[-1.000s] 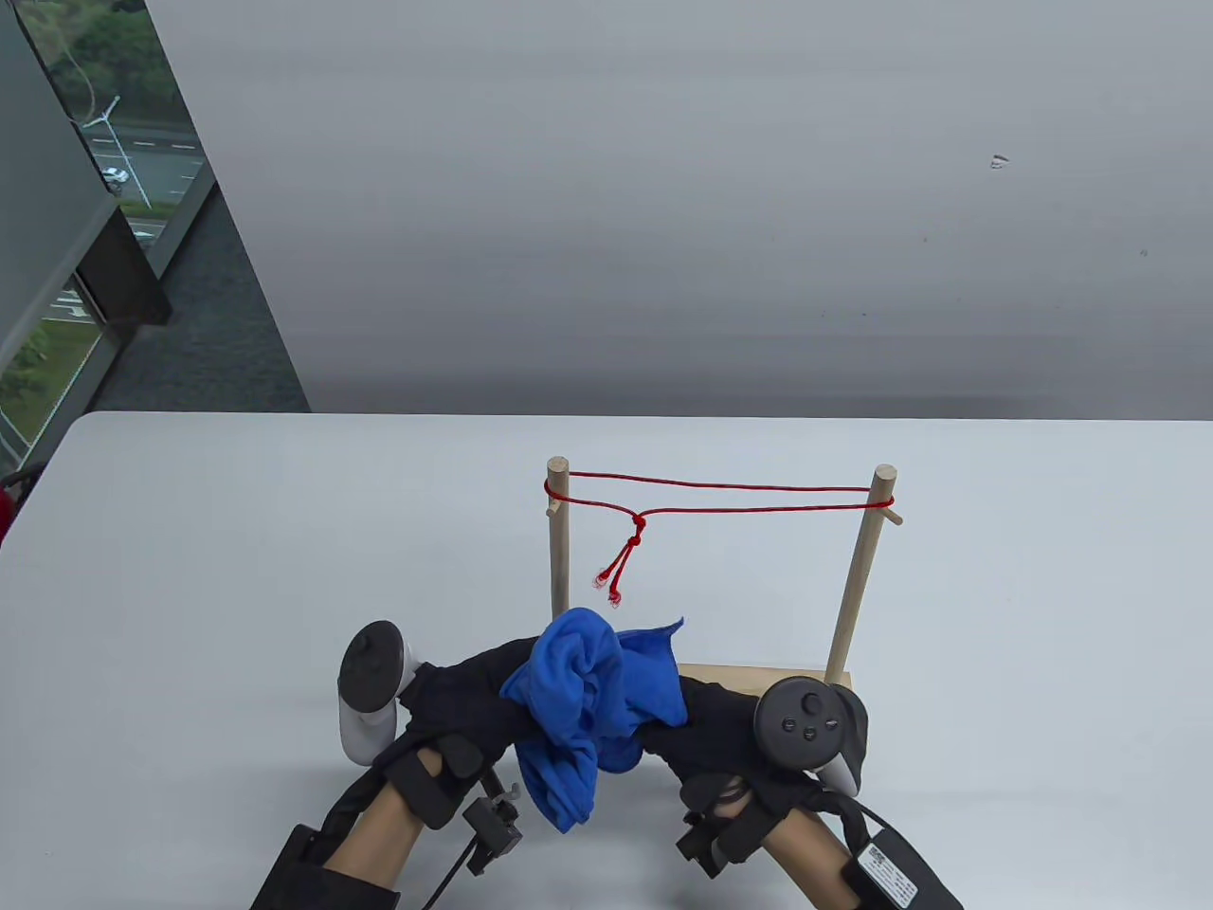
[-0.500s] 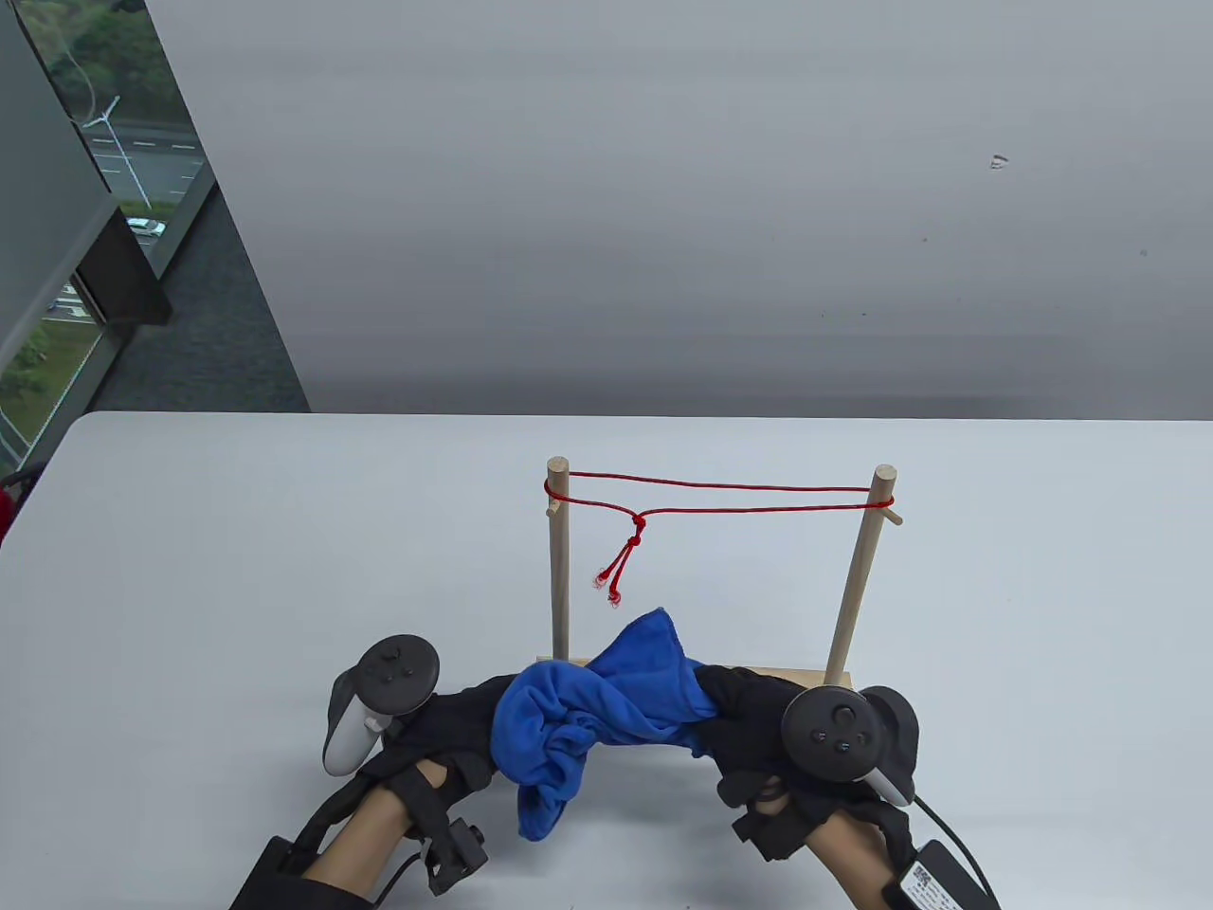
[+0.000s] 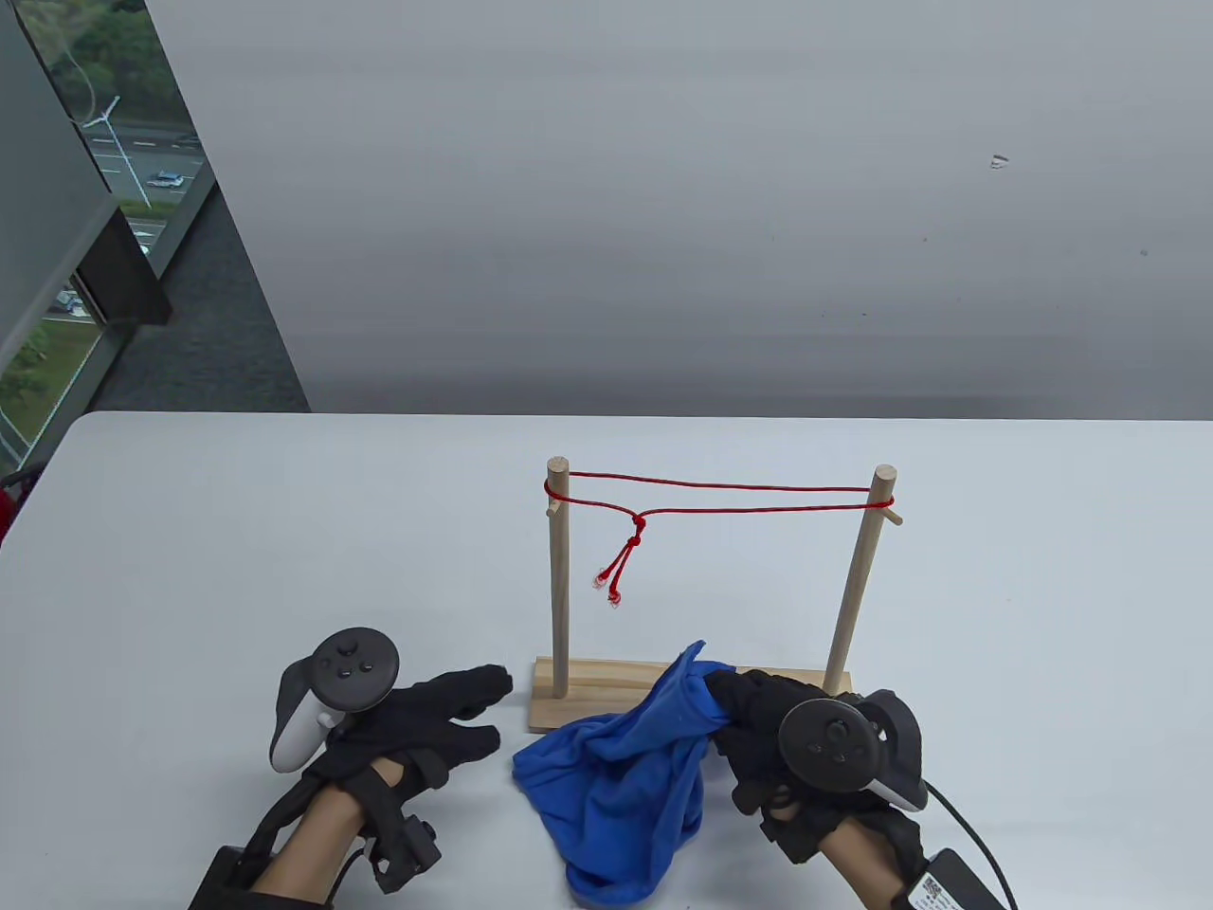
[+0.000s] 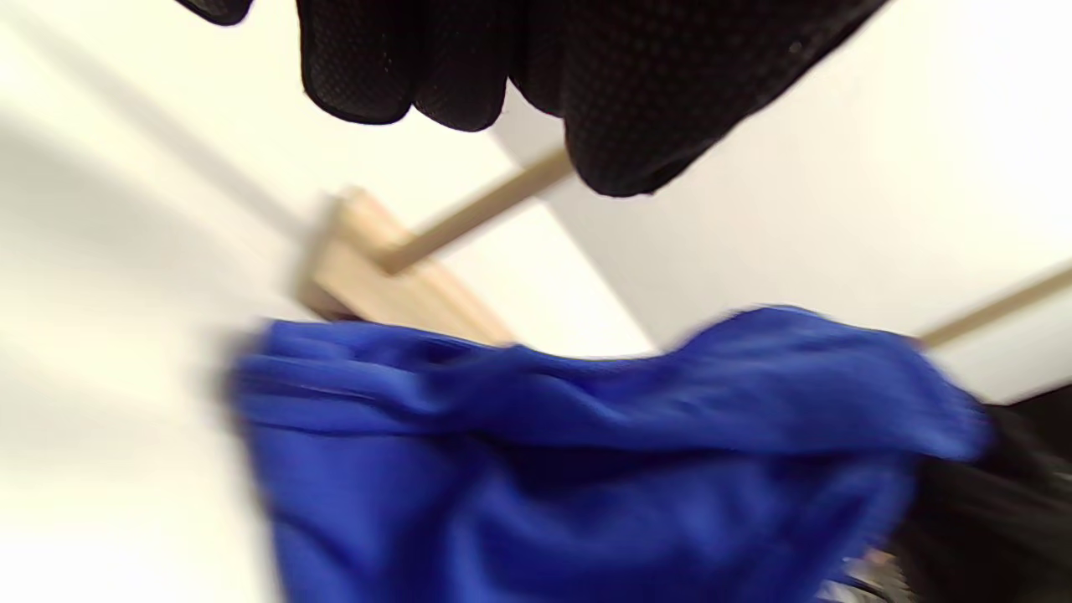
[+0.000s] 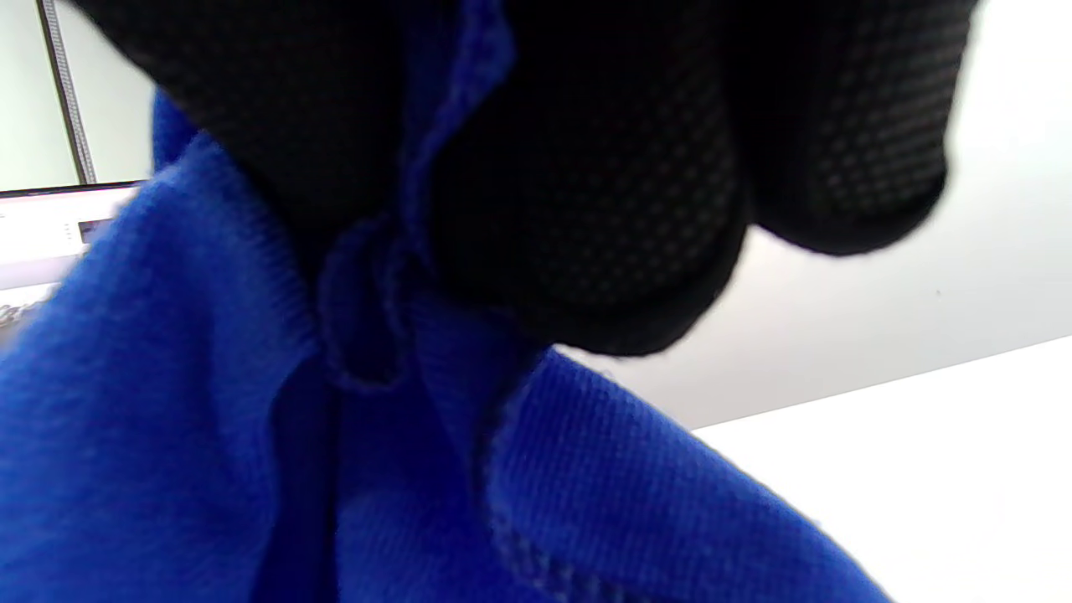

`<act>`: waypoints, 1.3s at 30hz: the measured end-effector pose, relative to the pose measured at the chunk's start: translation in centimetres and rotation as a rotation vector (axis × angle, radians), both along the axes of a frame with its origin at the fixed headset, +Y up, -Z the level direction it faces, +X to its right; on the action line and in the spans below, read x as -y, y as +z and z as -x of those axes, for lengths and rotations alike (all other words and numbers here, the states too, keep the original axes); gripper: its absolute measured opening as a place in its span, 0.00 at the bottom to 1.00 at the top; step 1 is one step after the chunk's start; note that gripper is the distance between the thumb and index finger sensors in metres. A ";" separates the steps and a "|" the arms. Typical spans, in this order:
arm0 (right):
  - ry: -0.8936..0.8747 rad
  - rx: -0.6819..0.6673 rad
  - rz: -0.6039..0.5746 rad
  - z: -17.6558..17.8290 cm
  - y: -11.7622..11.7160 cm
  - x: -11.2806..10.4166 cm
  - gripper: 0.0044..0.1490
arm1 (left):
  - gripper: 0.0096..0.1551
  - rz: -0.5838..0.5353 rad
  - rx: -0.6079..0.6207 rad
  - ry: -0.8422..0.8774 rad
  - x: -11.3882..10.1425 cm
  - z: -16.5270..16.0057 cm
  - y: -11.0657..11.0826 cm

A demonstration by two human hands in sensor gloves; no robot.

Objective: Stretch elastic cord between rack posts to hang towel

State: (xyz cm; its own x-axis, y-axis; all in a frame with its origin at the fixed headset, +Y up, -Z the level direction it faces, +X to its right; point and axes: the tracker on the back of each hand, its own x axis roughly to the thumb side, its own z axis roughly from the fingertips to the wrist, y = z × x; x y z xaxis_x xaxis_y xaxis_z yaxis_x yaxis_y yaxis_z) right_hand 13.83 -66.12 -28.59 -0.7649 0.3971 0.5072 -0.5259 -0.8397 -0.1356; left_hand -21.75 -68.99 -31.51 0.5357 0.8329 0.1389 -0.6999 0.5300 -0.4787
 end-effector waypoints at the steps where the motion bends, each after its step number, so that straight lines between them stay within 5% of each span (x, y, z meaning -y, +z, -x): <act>1: 0.005 -0.006 -0.003 0.1 0.0 -0.1 0.27 | 0.43 -0.044 0.019 0.022 -0.8 -1.0 0.3; 6: 0.051 -0.044 0.015 1.0 0.3 -0.7 0.27 | 0.49 -0.345 0.142 -0.071 -4.3 -7.3 2.0; 13: 0.045 -0.052 0.026 1.2 0.7 -1.1 0.28 | 0.54 -0.643 0.182 -0.320 -5.9 -13.3 2.3; 18: 0.007 -0.040 0.052 0.6 0.6 -1.1 0.28 | 0.36 -0.771 0.143 -0.363 -6.2 -14.4 2.5; 39: -0.099 -0.054 0.129 -2.2 1.6 0.0 0.29 | 0.21 -0.755 -0.018 -0.168 -6.6 -10.2 2.8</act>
State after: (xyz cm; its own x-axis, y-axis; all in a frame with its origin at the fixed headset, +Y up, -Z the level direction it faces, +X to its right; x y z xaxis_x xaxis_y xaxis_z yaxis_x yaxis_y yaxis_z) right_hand 16.02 -66.15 -26.95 -0.6917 0.5334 0.4868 -0.6105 -0.7920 0.0004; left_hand -11.60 -62.37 -28.68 0.6540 0.4229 0.6273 -0.5853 0.8081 0.0655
